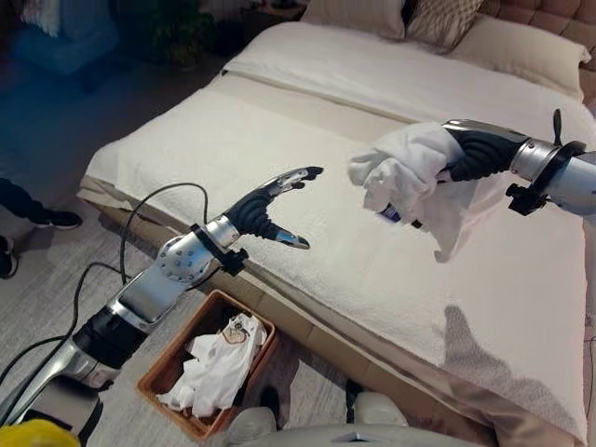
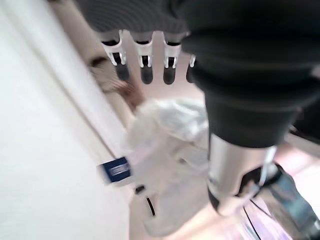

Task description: Pick up clothes into the bucket

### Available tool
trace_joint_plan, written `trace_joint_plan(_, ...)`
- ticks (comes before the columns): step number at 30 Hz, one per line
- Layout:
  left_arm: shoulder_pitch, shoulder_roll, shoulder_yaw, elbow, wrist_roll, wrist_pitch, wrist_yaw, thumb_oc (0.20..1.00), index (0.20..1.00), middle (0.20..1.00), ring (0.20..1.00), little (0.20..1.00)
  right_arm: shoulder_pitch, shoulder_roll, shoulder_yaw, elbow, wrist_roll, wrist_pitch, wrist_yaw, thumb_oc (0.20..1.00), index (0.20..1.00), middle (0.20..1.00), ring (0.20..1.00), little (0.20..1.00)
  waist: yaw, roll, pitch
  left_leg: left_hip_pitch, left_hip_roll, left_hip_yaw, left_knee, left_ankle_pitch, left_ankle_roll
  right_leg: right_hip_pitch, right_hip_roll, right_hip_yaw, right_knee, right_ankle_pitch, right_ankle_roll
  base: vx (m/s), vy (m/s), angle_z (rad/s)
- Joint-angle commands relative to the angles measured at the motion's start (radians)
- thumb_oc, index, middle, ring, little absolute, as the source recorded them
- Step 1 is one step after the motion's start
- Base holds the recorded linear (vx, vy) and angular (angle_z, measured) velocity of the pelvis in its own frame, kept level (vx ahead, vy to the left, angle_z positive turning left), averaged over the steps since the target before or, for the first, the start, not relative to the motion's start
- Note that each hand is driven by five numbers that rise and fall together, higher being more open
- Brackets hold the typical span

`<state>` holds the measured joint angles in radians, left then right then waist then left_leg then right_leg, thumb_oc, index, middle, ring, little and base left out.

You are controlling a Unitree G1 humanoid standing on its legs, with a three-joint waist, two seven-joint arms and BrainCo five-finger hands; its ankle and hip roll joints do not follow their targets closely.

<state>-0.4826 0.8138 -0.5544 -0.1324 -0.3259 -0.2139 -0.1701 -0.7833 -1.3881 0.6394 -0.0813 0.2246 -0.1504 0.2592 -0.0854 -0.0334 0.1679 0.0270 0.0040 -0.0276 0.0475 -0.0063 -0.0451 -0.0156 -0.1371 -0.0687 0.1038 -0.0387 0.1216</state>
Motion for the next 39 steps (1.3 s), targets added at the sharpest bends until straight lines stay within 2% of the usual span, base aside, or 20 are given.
trace_joint_plan(1,-0.028,-0.02,-0.027,0.022,0.075,-0.026,0.004,1.0,1.0,1.0,1.0,1.0,-0.051,-0.013,-0.017,-0.07,0.129,0.002,0.023,0.2,0.2,0.2,0.2,0.2,0.007,-0.043,-0.074,-0.04,0.005,0.005,0.056,-0.053,-0.032,0.004,0.008,-0.033,0.006,0.001,0.019,0.05,-0.022,0.12)
trace_joint_plan(3,-0.049,-0.074,-0.043,0.054,0.113,-0.025,0.017,1.0,1.0,1.0,1.0,1.0,-0.033,0.017,-0.033,-0.086,0.192,0.009,0.042,0.2,0.2,0.2,0.2,0.2,0.006,-0.043,-0.09,-0.03,0.006,0.001,0.048,-0.053,-0.032,0.017,0.007,-0.038,0.0,-0.002,0.018,0.04,-0.016,0.06)
trace_joint_plan(7,-0.048,-0.124,-0.042,0.067,0.129,-0.023,0.028,1.0,1.0,1.0,1.0,1.0,0.026,0.052,-0.084,-0.104,0.238,0.014,0.054,0.2,0.2,0.2,0.2,0.2,0.009,-0.045,-0.103,-0.02,0.004,-0.004,0.04,-0.053,-0.03,0.03,0.008,-0.046,-0.008,-0.004,0.017,0.03,-0.007,0.01)
trace_joint_plan(11,-0.07,-0.203,-0.053,0.089,0.194,-0.02,0.053,1.0,1.0,1.0,1.0,1.0,0.08,0.131,-0.112,-0.092,0.341,0.043,0.085,0.2,0.2,0.2,0.2,0.2,0.015,-0.049,-0.114,-0.016,0.006,-0.011,0.031,-0.051,-0.03,0.043,0.006,-0.058,-0.017,-0.006,0.015,0.01,-0.005,0.07)
trace_joint_plan(18,-0.038,-0.302,-0.03,0.122,0.302,-0.02,0.099,1.0,1.0,1.0,1.0,1.0,0.163,0.166,-0.141,-0.069,0.462,0.087,0.138,0.2,0.2,0.2,0.2,0.2,0.024,-0.066,-0.123,-0.013,0.002,-0.03,0.028,-0.051,-0.028,0.063,0.001,-0.078,-0.019,-0.012,0.012,0.01,-0.005,0.11)
trace_joint_plan(25,-0.002,-0.329,-0.009,0.131,0.333,-0.02,0.107,1.0,1.0,1.0,1.0,1.0,0.283,0.177,-0.235,-0.063,0.457,0.088,0.135,0.2,0.2,0.2,0.2,0.2,0.03,-0.074,-0.13,-0.014,-0.001,-0.04,0.03,-0.053,-0.026,0.072,-0.005,-0.093,-0.024,-0.012,0.013,0.0,0.001,0.07)
trace_joint_plan(30,0.029,-0.335,0.013,0.122,0.338,-0.017,0.105,1.0,1.0,1.0,1.0,1.0,0.397,0.267,-0.324,-0.05,0.463,0.091,0.123,0.2,0.2,0.2,0.2,0.2,0.029,-0.072,-0.135,-0.013,-0.002,-0.047,0.027,-0.053,-0.021,0.077,-0.007,-0.097,-0.029,-0.011,0.013,0.0,0.0,0.02)
trace_joint_plan(33,0.04,-0.345,0.014,0.116,0.339,-0.015,0.099,1.0,1.0,1.0,1.0,1.0,0.442,0.296,-0.351,-0.059,0.476,0.105,0.136,0.2,0.2,0.2,0.2,0.2,0.028,-0.072,-0.137,-0.012,-0.002,-0.048,0.026,-0.053,-0.019,0.079,-0.006,-0.095,-0.031,-0.012,0.012,0.0,0.0,0.0)
trace_joint_plan(39,0.074,-0.344,0.028,0.107,0.355,-0.013,0.095,1.0,1.0,1.0,1.0,1.0,0.517,0.346,-0.434,-0.03,0.485,0.094,0.103,0.2,0.2,0.2,0.2,0.2,0.023,-0.072,-0.14,-0.012,0.001,-0.045,0.022,-0.051,-0.018,0.077,-0.005,-0.093,-0.039,-0.009,0.013,0.0,0.0,0.0)
